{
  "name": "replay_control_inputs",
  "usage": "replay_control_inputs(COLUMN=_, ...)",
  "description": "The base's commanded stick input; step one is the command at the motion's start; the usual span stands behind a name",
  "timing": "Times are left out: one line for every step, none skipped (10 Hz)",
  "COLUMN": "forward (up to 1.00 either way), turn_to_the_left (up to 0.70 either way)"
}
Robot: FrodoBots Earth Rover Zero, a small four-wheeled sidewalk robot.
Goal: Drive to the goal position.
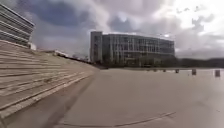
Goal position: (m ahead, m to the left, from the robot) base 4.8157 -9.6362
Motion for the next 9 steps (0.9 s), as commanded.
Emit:
replay_control_inputs(forward=0.70, turn_to_the_left=0.00)
replay_control_inputs(forward=0.70, turn_to_the_left=0.00)
replay_control_inputs(forward=0.70, turn_to_the_left=0.00)
replay_control_inputs(forward=0.70, turn_to_the_left=0.00)
replay_control_inputs(forward=0.70, turn_to_the_left=0.00)
replay_control_inputs(forward=0.70, turn_to_the_left=0.00)
replay_control_inputs(forward=0.70, turn_to_the_left=0.00)
replay_control_inputs(forward=0.70, turn_to_the_left=0.00)
replay_control_inputs(forward=0.70, turn_to_the_left=0.00)
